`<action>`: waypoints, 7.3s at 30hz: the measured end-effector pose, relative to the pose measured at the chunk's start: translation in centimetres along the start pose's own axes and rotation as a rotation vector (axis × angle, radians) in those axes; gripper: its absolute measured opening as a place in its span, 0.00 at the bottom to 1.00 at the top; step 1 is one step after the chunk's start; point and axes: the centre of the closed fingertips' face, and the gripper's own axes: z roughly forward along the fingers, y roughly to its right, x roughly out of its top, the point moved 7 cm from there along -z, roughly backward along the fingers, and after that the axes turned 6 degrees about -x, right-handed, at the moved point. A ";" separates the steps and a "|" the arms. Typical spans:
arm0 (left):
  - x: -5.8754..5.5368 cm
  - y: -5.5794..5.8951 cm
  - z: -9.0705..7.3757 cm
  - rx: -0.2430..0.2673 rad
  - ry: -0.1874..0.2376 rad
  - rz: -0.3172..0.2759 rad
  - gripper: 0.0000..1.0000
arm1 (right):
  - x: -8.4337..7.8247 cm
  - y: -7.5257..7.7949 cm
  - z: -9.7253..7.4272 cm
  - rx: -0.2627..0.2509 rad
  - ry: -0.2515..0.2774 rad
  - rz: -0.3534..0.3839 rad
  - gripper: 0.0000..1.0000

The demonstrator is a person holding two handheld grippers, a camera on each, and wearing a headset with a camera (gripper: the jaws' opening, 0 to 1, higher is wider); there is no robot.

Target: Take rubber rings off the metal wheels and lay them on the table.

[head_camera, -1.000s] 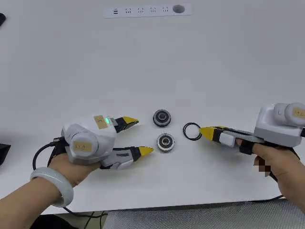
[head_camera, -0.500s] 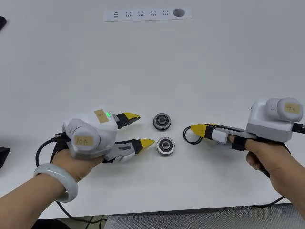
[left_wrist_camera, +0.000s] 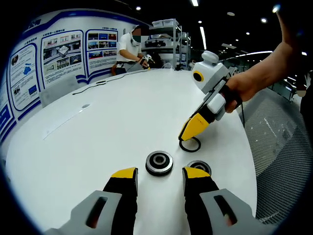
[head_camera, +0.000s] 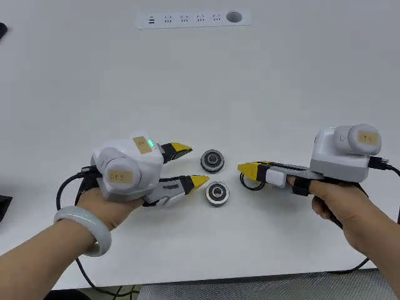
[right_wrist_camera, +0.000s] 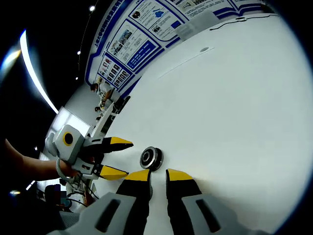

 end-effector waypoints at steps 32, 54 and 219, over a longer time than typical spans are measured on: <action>0.9 -0.3 2.7 -0.036 -0.046 0.037 0.20 | 0.4 -0.5 1.4 0.025 -0.009 -0.004 0.12; 0.8 -0.5 3.4 -0.049 -0.071 0.060 0.14 | 0.5 -0.5 2.2 0.038 -0.010 0.012 0.12; 0.6 -0.5 3.2 -0.045 -0.043 0.039 0.13 | 1.2 -0.8 3.3 0.061 -0.061 -0.086 0.04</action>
